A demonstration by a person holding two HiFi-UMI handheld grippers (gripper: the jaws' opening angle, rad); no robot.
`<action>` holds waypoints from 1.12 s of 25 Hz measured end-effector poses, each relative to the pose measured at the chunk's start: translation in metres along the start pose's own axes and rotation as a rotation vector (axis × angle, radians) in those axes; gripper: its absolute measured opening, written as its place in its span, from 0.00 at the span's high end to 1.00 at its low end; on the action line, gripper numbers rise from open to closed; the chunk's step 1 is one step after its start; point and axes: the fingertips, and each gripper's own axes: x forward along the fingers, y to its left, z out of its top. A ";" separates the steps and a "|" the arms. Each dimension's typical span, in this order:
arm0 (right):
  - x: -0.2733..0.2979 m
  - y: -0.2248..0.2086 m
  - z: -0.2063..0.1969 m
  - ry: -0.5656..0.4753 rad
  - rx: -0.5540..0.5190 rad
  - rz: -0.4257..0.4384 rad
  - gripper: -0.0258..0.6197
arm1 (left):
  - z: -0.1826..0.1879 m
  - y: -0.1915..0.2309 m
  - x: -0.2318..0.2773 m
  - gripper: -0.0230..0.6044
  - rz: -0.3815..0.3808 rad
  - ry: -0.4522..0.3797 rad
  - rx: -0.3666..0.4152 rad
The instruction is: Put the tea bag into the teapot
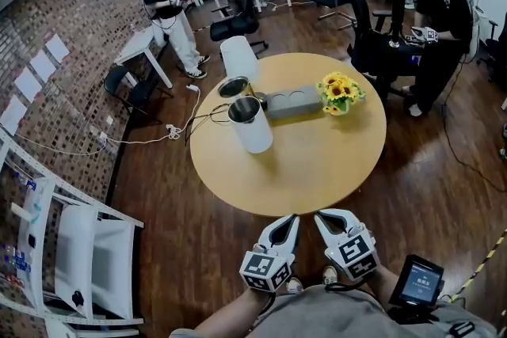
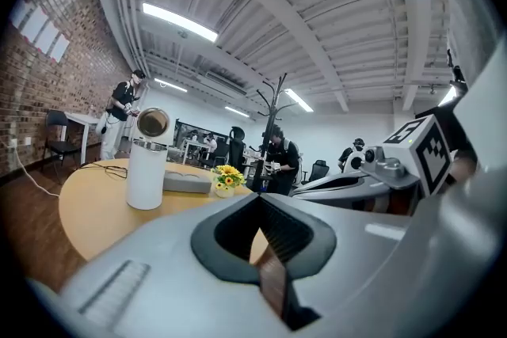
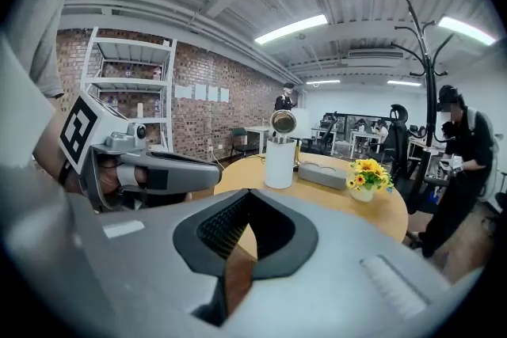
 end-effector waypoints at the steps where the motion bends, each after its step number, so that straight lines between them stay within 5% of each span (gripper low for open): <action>1: -0.002 0.003 -0.003 -0.005 0.006 -0.002 0.94 | -0.002 -0.003 -0.002 0.96 -0.009 0.004 -0.001; 11: -0.009 0.025 -0.024 -0.016 0.107 0.030 0.95 | -0.022 -0.009 -0.027 0.96 -0.026 0.042 -0.027; 28: 0.007 0.031 -0.012 -0.027 0.094 0.064 0.95 | -0.014 0.008 -0.029 0.96 -0.009 0.027 -0.041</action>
